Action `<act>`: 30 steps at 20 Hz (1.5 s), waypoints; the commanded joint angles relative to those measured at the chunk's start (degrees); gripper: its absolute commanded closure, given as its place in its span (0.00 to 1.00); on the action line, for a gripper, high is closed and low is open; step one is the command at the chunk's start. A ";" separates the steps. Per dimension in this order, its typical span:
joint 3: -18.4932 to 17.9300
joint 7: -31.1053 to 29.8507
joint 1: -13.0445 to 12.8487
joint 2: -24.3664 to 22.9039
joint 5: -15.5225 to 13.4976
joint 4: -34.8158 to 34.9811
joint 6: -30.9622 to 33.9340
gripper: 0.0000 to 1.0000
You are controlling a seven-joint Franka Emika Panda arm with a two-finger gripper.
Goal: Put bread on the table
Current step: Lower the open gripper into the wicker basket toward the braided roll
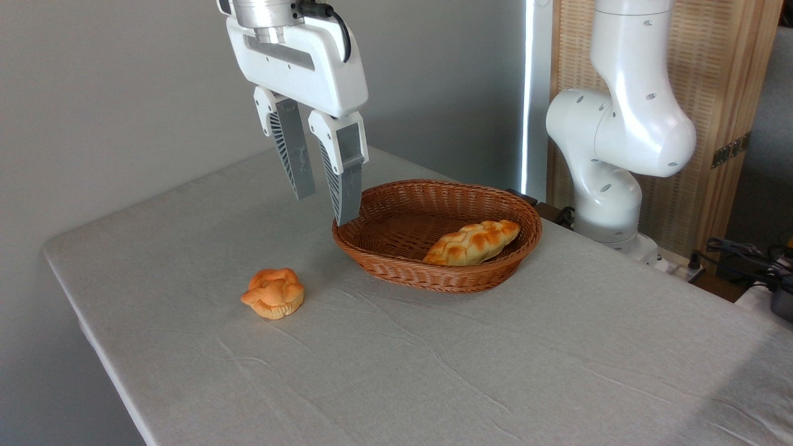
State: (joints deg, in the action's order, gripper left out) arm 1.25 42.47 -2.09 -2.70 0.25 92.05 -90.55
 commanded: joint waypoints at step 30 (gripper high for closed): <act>-4.94 2.26 -17.43 -23.14 0.02 41.78 -0.50 0.00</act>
State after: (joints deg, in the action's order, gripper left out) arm -2.55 42.90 -18.00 -24.19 0.14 128.66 -90.21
